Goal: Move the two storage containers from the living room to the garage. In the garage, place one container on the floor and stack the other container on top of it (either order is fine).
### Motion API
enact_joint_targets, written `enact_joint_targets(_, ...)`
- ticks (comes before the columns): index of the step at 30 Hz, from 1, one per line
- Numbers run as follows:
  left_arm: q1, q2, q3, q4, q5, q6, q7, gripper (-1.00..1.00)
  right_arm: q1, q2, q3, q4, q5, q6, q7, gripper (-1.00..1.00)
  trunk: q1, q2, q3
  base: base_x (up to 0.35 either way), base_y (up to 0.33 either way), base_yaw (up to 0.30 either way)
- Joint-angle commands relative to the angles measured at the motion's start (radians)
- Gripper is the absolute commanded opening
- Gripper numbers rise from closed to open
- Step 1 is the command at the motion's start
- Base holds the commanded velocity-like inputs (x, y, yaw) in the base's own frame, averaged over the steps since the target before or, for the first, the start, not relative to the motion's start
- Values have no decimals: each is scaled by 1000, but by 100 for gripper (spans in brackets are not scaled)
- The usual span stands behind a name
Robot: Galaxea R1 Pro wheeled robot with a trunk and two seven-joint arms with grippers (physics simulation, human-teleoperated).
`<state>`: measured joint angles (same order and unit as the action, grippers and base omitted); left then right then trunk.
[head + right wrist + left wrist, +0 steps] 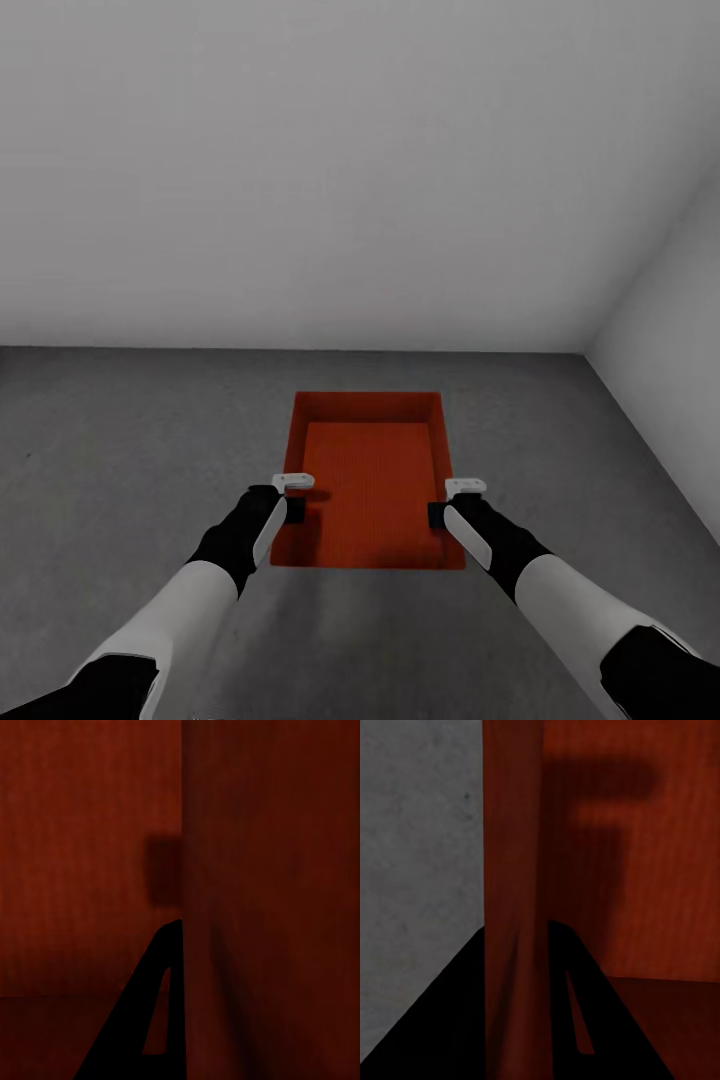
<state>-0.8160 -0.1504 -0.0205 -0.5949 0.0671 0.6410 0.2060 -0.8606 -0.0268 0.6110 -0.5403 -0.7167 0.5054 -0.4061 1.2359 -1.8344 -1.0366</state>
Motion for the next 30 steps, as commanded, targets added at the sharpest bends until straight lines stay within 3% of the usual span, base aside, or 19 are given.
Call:
enact_joint_targets(1, 0, 1, -1, 0, 2, 6, 10, -100, -2, -56, -50, -3, 46, -22, -22, -100, 4, -8, -6, 0, 0, 0)
enact_joint_targets(7, 0, 0, -1, -1, 2, 6, 10, -100, -2, -57, -50, -3, 46, -22, -22, -100, 27, -50, -34, 0, 0, 0)
enact_joint_targets(20, 0, 0, -1, -2, 2, 6, 9, -100, -2, -58, -50, -3, 46, -22, -22, -100, 27, -50, -55, 0, 0, 0)
enact_joint_targets(30, 0, 0, -1, 0, 2, 6, 9, -100, -2, -58, -50, -3, 46, -22, -22, -100, 65, -120, -103, 0, 0, 0)
